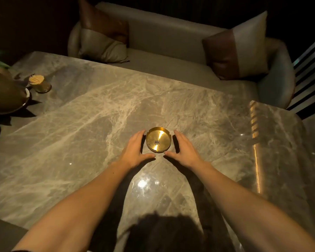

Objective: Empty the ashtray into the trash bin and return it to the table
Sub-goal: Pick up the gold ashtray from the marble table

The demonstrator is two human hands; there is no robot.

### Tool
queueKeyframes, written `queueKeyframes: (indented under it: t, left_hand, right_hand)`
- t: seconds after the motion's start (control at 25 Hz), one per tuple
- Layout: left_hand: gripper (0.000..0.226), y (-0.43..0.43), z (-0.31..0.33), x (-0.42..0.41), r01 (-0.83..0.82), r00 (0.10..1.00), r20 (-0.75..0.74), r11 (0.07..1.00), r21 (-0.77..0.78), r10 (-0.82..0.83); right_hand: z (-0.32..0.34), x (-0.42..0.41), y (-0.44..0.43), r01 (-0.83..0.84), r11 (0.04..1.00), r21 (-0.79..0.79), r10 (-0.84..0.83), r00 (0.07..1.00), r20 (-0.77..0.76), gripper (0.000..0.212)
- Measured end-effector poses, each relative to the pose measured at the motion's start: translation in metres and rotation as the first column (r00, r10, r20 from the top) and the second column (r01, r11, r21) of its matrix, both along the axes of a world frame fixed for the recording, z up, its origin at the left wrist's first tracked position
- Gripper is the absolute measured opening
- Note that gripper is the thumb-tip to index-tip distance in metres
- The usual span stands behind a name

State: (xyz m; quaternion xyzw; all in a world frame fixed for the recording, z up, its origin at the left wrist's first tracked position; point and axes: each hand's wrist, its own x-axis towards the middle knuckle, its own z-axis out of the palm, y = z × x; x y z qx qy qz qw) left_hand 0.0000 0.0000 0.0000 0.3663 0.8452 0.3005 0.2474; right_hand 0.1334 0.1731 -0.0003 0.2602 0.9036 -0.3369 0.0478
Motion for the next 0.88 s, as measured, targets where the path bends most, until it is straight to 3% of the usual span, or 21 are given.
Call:
queueKeyframes:
  t: [0.28, 0.6, 0.88]
  left_hand:
    - [0.096, 0.010, -0.017, -0.004, -0.009, 1.000, 0.002, 0.986, 0.165, 0.008]
    - [0.093, 0.011, -0.027, -0.008, -0.031, 0.998, 0.058, 0.979, 0.200, 0.020]
    - [0.096, 0.011, -0.022, -0.013, -0.120, 0.985, 0.143, 0.971, 0.206, 0.092]
  right_hand:
    - [-0.025, -0.007, 0.001, 0.005, 1.000, -0.021, -0.006, 0.999, -0.043, 0.096]
    - [-0.031, -0.007, -0.003, 0.048, 0.997, -0.053, -0.055, 0.987, -0.149, 0.084]
    - [-0.028, -0.008, -0.003, 0.128, 0.969, -0.211, -0.168, 0.968, -0.186, 0.098]
